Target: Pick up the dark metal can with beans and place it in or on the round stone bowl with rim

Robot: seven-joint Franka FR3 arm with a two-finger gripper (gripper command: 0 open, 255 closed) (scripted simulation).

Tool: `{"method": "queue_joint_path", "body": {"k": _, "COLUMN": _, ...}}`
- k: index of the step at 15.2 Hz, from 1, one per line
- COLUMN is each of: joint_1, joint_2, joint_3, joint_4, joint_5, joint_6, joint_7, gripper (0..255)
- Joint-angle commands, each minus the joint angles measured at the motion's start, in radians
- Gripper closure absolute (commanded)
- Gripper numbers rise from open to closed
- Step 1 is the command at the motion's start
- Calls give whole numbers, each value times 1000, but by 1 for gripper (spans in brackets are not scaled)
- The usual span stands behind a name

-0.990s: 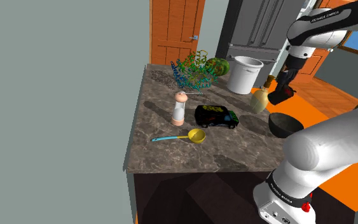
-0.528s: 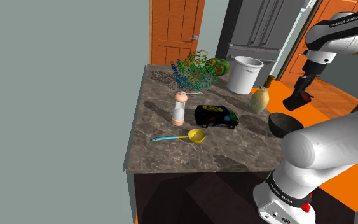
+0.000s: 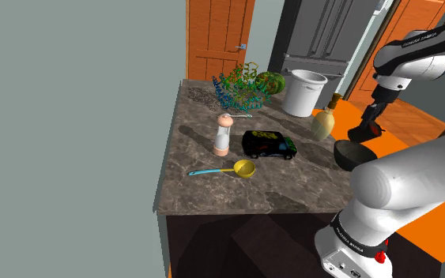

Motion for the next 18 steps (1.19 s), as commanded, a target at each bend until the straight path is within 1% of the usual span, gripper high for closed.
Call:
{"method": "queue_joint_path", "body": {"k": 1, "joint_1": 1, "joint_2": 14, "joint_3": -10, "joint_4": -21, "joint_5": -1, "joint_6": 36, "joint_7": -1, "gripper": 255}}
{"method": "queue_joint_path", "body": {"k": 7, "joint_1": 8, "joint_2": 63, "joint_3": -37, "joint_4": -69, "joint_5": 4, "joint_6": 130, "joint_7": -10, "gripper": 255}}
{"method": "queue_joint_path", "body": {"k": 15, "joint_1": 9, "joint_2": 67, "joint_3": -39, "joint_4": -71, "joint_5": 5, "joint_6": 136, "joint_7": -11, "gripper": 255}}
{"method": "queue_joint_path", "body": {"k": 16, "joint_1": 9, "joint_2": 67, "joint_3": -39, "joint_4": -71, "joint_5": 5, "joint_6": 136, "joint_7": -11, "gripper": 0}}
{"method": "queue_joint_path", "body": {"k": 18, "joint_1": 9, "joint_2": 67, "joint_3": -39, "joint_4": -71, "joint_5": 5, "joint_6": 136, "joint_7": -11, "gripper": 0}}
